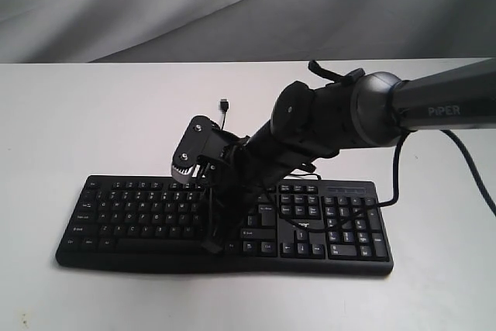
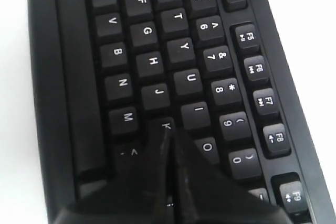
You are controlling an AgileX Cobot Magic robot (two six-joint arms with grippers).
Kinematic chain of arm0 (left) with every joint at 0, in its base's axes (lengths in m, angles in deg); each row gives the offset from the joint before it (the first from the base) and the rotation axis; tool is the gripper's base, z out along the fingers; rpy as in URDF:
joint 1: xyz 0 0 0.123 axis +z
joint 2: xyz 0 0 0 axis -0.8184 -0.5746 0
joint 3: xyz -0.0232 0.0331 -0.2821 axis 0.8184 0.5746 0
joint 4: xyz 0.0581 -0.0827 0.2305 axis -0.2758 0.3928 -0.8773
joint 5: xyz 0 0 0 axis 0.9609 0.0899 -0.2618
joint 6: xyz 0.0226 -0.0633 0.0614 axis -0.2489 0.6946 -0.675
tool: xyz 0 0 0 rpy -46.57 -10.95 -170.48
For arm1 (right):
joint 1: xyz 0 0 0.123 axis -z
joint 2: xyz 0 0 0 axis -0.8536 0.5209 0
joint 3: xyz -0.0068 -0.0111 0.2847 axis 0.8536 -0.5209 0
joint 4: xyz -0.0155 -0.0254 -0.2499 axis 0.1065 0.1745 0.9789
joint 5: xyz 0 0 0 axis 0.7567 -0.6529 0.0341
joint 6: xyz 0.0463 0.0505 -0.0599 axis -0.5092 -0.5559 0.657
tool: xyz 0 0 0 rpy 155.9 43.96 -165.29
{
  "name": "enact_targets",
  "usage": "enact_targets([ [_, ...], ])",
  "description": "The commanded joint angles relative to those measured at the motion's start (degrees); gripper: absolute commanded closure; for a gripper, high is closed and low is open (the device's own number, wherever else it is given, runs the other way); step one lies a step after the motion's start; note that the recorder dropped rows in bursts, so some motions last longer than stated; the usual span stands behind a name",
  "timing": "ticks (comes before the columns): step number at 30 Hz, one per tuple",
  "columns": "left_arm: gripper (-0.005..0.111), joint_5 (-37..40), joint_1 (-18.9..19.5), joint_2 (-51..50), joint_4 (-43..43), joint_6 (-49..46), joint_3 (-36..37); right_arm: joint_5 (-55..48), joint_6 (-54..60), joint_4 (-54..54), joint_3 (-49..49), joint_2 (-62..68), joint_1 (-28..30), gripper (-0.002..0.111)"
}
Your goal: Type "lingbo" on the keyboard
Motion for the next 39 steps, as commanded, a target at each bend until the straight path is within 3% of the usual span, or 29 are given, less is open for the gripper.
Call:
enact_targets([
  [1,0.106,-0.34,-0.27,0.22,0.21,0.12,0.28,0.5,-0.27,0.57,-0.08,0.13,0.34,0.108],
  [22,0.106,-0.34,-0.27,0.22,0.21,0.12,0.28,1.53,-0.27,0.49,-0.58,1.29,0.34,0.108],
  [39,0.106,-0.34,-0.27,0.22,0.21,0.12,0.28,-0.48,-0.27,-0.5,6.98,4.09,-0.01,0.108],
])
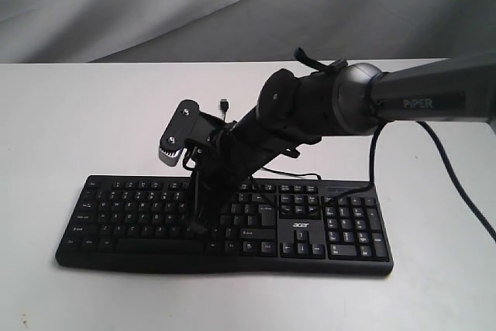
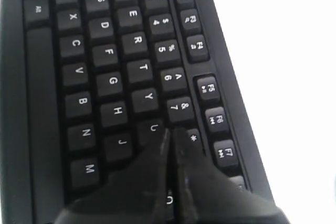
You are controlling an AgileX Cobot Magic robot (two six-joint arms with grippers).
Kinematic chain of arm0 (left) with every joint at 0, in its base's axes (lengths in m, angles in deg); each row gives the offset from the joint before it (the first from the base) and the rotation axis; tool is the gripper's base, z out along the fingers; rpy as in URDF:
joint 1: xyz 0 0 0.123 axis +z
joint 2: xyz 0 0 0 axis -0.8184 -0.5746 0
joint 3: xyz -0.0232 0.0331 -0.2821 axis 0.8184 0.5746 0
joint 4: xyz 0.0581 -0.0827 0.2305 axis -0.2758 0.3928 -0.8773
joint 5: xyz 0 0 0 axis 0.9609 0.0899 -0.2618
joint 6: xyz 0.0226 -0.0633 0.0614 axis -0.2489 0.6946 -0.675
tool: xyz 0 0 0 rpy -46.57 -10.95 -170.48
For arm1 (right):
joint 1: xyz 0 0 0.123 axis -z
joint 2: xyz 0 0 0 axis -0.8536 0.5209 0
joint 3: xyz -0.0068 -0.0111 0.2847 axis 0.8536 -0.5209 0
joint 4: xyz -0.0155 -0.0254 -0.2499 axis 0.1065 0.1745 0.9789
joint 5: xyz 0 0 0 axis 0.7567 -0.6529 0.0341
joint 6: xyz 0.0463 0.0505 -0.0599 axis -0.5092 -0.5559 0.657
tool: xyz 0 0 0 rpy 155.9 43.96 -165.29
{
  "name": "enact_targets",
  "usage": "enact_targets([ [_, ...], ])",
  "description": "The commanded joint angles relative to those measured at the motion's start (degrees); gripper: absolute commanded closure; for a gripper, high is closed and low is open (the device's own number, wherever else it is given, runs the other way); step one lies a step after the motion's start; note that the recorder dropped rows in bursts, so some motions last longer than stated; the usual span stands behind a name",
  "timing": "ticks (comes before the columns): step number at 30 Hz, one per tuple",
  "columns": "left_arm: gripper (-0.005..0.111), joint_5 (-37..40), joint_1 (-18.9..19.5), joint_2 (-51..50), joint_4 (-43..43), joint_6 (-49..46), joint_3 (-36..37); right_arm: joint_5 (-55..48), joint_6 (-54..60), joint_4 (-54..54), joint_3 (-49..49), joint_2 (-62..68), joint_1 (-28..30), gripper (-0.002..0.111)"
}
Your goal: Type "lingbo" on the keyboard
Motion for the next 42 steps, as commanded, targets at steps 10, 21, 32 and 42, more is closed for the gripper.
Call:
enact_targets([
  [10,0.106,-0.34,-0.27,0.22,0.21,0.12,0.28,-0.31,-0.06,-1.13,0.31,0.77,-0.01,0.108],
  [21,0.106,-0.34,-0.27,0.22,0.21,0.12,0.28,-0.53,-0.06,-1.62,0.31,1.52,-0.01,0.108],
  [32,0.106,-0.34,-0.27,0.22,0.21,0.12,0.28,-0.89,0.05,-2.01,0.31,-0.27,-0.63,0.108],
  [42,0.106,-0.34,-0.27,0.22,0.21,0.12,0.28,-1.51,0.05,-2.22,0.31,-0.07,-3.8,0.108],
])
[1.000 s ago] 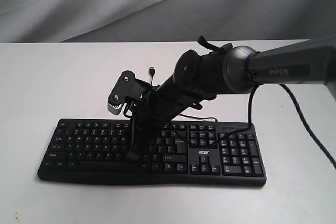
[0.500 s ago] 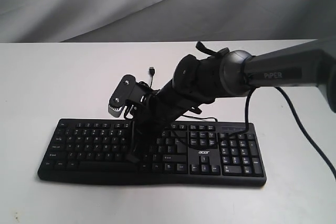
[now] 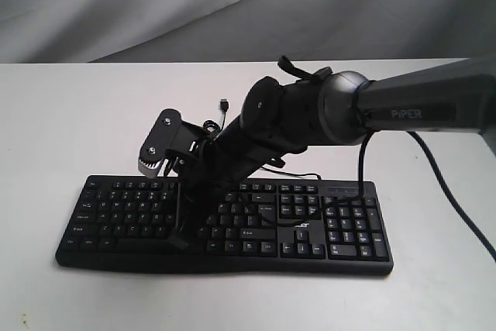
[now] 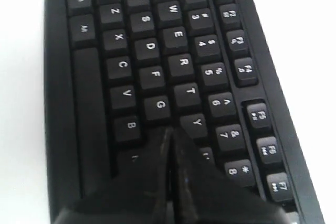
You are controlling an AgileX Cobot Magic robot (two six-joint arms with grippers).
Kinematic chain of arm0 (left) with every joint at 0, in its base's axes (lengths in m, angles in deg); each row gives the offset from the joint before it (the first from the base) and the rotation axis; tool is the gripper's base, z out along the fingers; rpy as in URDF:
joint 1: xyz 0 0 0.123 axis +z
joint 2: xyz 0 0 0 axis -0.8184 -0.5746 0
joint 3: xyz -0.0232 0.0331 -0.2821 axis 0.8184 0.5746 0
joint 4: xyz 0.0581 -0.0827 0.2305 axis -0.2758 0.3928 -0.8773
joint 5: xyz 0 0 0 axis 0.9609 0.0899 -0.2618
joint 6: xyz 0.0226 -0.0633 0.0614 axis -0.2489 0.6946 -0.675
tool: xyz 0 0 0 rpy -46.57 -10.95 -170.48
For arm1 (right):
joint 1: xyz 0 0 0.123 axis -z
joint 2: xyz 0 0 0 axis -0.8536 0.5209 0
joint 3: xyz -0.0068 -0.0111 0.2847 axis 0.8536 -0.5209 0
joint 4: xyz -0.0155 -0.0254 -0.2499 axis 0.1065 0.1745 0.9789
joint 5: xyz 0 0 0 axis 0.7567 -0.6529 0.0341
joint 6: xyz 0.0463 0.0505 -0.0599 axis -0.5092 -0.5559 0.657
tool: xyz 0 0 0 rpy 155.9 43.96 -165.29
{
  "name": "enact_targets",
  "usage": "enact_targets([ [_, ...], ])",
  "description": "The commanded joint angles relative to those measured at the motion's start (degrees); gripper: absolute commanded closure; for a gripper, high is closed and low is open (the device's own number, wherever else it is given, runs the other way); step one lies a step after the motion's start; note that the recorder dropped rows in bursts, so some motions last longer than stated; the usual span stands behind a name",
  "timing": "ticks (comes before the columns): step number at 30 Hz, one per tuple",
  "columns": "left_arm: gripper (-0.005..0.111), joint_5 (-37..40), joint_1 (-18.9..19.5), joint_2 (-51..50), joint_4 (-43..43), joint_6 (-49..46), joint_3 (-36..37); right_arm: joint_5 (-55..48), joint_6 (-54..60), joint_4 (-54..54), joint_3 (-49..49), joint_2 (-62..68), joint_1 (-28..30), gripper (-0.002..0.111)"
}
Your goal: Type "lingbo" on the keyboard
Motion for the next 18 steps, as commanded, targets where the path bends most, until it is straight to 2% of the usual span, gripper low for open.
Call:
enact_targets([
  [1,0.106,-0.34,-0.27,0.22,0.21,0.12,0.28,-1.08,0.29,-0.15,0.27,0.05,-1.02,0.108],
  [18,0.106,-0.34,-0.27,0.22,0.21,0.12,0.28,-1.43,0.1,-0.3,0.01,1.48,-1.7,0.108],
])
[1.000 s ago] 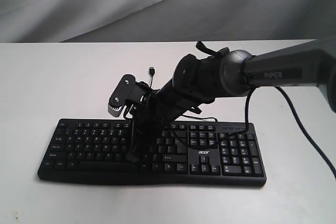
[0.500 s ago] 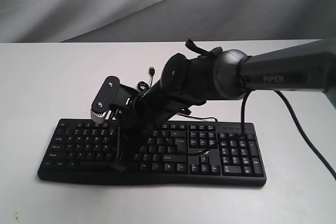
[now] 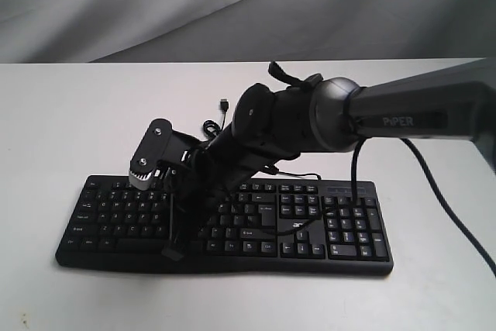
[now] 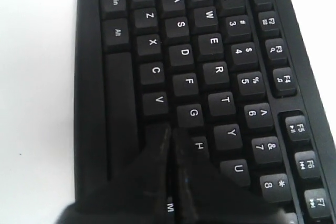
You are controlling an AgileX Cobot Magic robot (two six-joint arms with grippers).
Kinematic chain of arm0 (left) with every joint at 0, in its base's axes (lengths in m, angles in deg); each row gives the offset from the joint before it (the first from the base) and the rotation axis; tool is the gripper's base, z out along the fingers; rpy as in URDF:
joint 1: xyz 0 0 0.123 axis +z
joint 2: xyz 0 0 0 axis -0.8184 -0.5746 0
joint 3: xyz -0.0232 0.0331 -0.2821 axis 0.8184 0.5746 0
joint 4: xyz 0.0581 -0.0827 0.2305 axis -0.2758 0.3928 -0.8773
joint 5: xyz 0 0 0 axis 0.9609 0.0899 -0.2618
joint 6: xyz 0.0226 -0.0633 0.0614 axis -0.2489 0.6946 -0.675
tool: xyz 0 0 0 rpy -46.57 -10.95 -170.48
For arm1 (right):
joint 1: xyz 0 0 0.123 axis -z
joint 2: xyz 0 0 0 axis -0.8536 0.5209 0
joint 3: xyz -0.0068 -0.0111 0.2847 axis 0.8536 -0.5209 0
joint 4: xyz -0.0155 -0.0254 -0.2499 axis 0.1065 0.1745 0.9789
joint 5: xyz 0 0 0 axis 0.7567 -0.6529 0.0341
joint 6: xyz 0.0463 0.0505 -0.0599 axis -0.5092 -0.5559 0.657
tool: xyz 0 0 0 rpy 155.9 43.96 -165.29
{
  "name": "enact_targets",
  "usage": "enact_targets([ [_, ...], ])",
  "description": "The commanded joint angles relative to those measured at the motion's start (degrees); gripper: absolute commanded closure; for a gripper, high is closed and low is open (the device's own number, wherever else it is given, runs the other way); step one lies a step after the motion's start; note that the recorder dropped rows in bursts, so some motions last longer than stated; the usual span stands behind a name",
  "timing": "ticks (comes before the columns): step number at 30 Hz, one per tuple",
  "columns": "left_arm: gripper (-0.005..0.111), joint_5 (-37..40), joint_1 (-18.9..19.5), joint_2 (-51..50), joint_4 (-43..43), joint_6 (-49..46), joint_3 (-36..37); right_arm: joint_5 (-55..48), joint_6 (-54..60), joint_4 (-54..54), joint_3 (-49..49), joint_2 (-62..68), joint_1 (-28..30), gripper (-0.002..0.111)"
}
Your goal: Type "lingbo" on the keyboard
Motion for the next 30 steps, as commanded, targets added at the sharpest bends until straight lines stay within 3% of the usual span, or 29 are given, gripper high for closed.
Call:
enact_targets([
  [1,0.106,-0.34,-0.27,0.22,0.21,0.12,0.28,-0.49,0.1,-0.41,0.01,1.35,-0.13,0.108],
  [30,0.106,-0.34,-0.27,0.22,0.21,0.12,0.28,0.89,0.23,-1.42,6.3,5.13,-0.66,0.108],
])
